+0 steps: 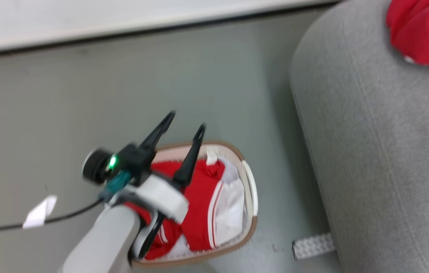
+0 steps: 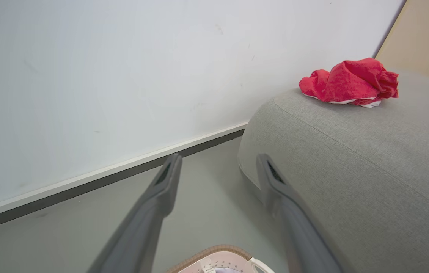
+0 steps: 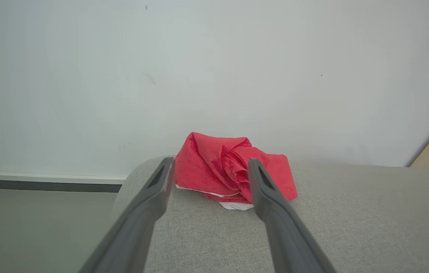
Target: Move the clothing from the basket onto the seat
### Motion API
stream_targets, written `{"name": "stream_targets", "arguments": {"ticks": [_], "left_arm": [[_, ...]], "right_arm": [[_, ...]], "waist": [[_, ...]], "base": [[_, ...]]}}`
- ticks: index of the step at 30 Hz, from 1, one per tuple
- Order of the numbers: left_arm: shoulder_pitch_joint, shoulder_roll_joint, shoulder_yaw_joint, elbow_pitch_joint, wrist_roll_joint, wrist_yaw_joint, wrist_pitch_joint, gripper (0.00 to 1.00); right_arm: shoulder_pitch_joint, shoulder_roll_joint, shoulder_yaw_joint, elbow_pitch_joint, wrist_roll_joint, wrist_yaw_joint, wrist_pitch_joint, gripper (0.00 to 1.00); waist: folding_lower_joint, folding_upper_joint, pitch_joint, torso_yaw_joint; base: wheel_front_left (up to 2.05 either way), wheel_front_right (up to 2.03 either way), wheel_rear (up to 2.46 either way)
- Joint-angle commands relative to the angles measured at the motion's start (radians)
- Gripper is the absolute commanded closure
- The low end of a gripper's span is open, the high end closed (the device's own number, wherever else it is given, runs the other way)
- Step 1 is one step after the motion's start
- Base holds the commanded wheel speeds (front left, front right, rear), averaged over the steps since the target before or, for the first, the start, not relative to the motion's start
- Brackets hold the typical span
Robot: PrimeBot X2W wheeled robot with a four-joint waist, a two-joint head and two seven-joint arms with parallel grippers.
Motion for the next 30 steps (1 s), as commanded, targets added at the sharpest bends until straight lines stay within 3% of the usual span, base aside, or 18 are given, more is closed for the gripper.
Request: {"name": "stream_targets", "arguments": {"ticks": [1, 11, 18, 30], "left_arm": [[0.059, 0.010, 0.017, 0.025, -0.023, 0.017, -0.028, 0.00], [0.295, 0.006, 0.095, 0.126, -0.089, 0.076, -0.097, 0.00], [0.458, -0.010, 0.197, 0.069, -0.061, 0.104, -0.100, 0.00], [0.647, -0.070, 0.340, -0.006, 0.028, 0.075, -0.100, 0.00]], "right_arm": [[0.063, 0.022, 0.008, -0.034, -0.020, -0.002, 0.000, 0.00], [0.295, 0.119, 0.039, -0.106, -0.126, -0.003, 0.000, 0.00], [0.432, 0.183, 0.096, -0.129, -0.138, -0.002, 0.000, 0.00], [0.515, 0.237, 0.146, -0.071, -0.150, -0.002, 0.000, 0.00]], "waist": [[0.0002, 0.0000, -0.128, 0.040], [0.0002, 0.0000, -0.344, 0.110], [0.0002, 0.0000, -0.436, 0.139], [0.0002, 0.0000, -0.502, 0.136]], "base": [[0.00, 0.00, 0.00], [0.00, 0.00, 0.00], [0.00, 0.00, 0.00], [0.00, 0.00, 0.00]]}}
